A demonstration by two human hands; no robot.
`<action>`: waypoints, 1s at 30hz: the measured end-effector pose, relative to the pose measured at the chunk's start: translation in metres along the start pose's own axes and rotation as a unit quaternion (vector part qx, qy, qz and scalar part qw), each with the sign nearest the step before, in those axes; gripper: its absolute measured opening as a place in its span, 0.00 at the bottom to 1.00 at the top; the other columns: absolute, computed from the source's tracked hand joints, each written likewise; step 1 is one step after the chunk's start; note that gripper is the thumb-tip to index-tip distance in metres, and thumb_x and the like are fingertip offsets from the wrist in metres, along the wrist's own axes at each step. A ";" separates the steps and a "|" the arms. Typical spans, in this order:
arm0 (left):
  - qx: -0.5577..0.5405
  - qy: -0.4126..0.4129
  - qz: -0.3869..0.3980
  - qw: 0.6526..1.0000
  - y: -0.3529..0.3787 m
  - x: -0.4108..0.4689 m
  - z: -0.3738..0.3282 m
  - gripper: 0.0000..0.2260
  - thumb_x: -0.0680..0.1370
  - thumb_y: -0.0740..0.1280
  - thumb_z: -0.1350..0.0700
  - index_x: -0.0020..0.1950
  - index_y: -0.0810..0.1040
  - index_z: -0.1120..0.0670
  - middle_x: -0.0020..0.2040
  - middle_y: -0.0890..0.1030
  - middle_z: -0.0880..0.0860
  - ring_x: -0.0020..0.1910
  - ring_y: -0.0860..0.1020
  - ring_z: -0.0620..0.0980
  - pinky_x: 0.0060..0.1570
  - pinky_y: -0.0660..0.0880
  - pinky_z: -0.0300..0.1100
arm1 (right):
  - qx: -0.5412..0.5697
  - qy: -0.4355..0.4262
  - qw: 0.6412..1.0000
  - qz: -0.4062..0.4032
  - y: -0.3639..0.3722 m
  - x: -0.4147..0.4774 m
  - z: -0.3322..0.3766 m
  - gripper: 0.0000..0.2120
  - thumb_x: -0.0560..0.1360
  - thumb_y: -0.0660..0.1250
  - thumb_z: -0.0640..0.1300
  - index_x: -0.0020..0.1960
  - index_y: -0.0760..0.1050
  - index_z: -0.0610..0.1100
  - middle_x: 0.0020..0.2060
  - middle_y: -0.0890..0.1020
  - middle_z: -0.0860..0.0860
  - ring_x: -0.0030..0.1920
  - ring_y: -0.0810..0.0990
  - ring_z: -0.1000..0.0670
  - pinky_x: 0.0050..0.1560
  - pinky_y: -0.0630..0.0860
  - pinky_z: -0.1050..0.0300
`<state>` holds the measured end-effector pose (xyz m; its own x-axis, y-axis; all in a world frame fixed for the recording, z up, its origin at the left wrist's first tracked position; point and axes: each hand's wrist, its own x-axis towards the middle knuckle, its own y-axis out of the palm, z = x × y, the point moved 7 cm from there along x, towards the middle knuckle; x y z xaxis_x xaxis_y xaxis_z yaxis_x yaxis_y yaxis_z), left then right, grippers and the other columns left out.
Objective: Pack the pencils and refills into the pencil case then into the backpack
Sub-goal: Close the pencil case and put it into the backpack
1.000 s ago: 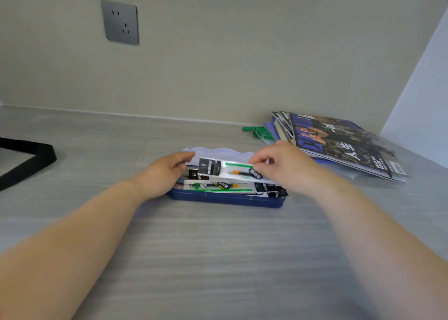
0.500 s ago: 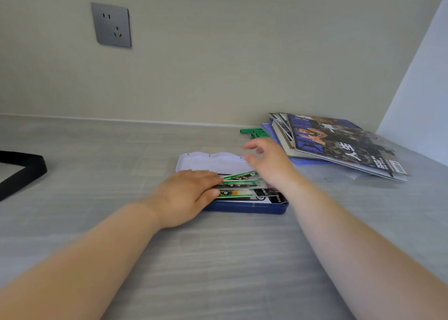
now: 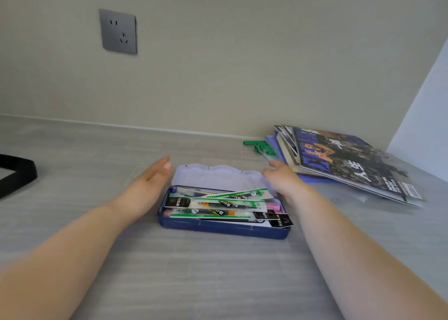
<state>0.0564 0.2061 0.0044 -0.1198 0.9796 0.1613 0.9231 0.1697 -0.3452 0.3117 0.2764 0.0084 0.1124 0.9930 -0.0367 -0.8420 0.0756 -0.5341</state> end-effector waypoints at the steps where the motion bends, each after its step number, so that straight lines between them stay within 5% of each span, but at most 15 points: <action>1: -0.054 -0.021 0.010 0.998 0.003 0.002 0.004 0.21 0.80 0.51 0.51 0.72 0.59 0.55 0.73 0.63 0.52 0.70 0.64 0.50 0.71 0.56 0.41 | 0.052 0.014 0.999 -0.003 -0.002 0.002 -0.003 0.23 0.74 0.57 0.39 0.69 0.58 0.43 0.68 0.67 0.40 0.64 0.69 0.41 0.67 0.65 0.48; 5: -0.207 -0.084 0.013 0.975 0.007 0.004 0.007 0.21 0.80 0.52 0.50 0.71 0.60 0.56 0.73 0.65 0.55 0.59 0.70 0.49 0.61 0.64 0.42 | 0.182 0.033 0.983 -0.009 -0.013 0.002 -0.005 0.23 0.71 0.63 0.35 0.64 0.65 0.42 0.62 0.73 0.39 0.60 0.73 0.41 0.61 0.71 0.48; 7: -0.255 -0.091 0.004 0.963 0.004 0.005 0.005 0.21 0.80 0.51 0.49 0.72 0.59 0.55 0.73 0.63 0.56 0.61 0.70 0.51 0.60 0.65 0.43 | 0.232 0.029 0.972 0.012 -0.013 -0.005 -0.001 0.20 0.72 0.61 0.34 0.64 0.65 0.39 0.62 0.74 0.36 0.56 0.75 0.41 0.52 0.75 0.48; 10: -0.276 -0.094 -0.011 0.957 0.000 0.004 0.001 0.22 0.80 0.48 0.47 0.72 0.59 0.54 0.73 0.63 0.57 0.66 0.69 0.54 0.57 0.66 0.45 | 0.324 0.013 0.946 0.026 -0.018 -0.019 0.009 0.11 0.75 0.57 0.35 0.56 0.70 0.35 0.56 0.75 0.31 0.52 0.77 0.36 0.55 0.74 0.46; 13: -0.223 -0.084 -0.004 0.971 0.002 0.001 -0.004 0.24 0.79 0.46 0.44 0.72 0.60 0.54 0.69 0.69 0.55 0.60 0.70 0.49 0.55 0.66 0.45 | 0.368 -0.031 0.929 0.024 -0.028 -0.030 0.018 0.05 0.75 0.58 0.37 0.45 0.73 0.40 0.39 0.77 0.45 0.38 0.76 0.50 0.46 0.75 0.54; 15: -0.205 -0.062 0.002 0.977 0.002 -0.001 -0.009 0.25 0.79 0.44 0.43 0.71 0.62 0.54 0.63 0.73 0.55 0.58 0.71 0.50 0.55 0.66 0.46 | 0.329 -0.062 0.942 0.022 -0.031 -0.039 0.020 0.08 0.74 0.59 0.38 0.49 0.75 0.37 0.37 0.77 0.48 0.38 0.76 0.51 0.42 0.73 0.58; 19: -0.145 -0.043 0.016 0.988 -0.001 -0.009 -0.019 0.23 0.80 0.44 0.44 0.58 0.74 0.53 0.51 0.78 0.54 0.50 0.74 0.50 0.47 0.72 0.41 | 0.190 -0.121 0.973 0.047 -0.019 -0.066 0.023 0.15 0.78 0.52 0.41 0.43 0.76 0.41 0.45 0.80 0.45 0.46 0.78 0.47 0.51 0.73 0.59; 23: 0.042 0.006 0.058 0.997 0.010 -0.020 -0.032 0.16 0.80 0.54 0.51 0.55 0.78 0.56 0.49 0.80 0.53 0.46 0.76 0.47 0.38 0.72 0.28 | 0.061 -0.153 0.984 0.064 -0.004 -0.087 0.025 0.13 0.77 0.53 0.36 0.51 0.75 0.35 0.50 0.80 0.40 0.47 0.77 0.48 0.41 0.73 0.72; 27: 0.323 0.104 0.050 0.939 0.027 -0.027 -0.041 0.12 0.79 0.56 0.52 0.54 0.78 0.50 0.56 0.81 0.51 0.56 0.76 0.52 0.59 0.66 0.42 | -0.091 -0.197 0.976 0.031 0.000 -0.092 0.037 0.13 0.76 0.55 0.37 0.54 0.76 0.40 0.53 0.80 0.45 0.49 0.75 0.51 0.42 0.67 0.66; 30: 0.408 0.094 0.070 0.906 0.037 -0.018 -0.037 0.17 0.80 0.52 0.52 0.67 0.69 0.49 0.69 0.72 0.50 0.69 0.67 0.51 0.70 0.57 0.46 | -0.195 -0.211 0.957 0.026 0.009 -0.087 0.048 0.13 0.77 0.52 0.44 0.44 0.75 0.45 0.39 0.77 0.51 0.37 0.74 0.51 0.43 0.68 0.59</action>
<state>0.1065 0.1909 0.0229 0.1117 0.9752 0.1912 0.3389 0.1435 -0.9298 0.2693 0.1951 0.0471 -0.2177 0.9488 0.2287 -0.5700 0.0666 -0.8190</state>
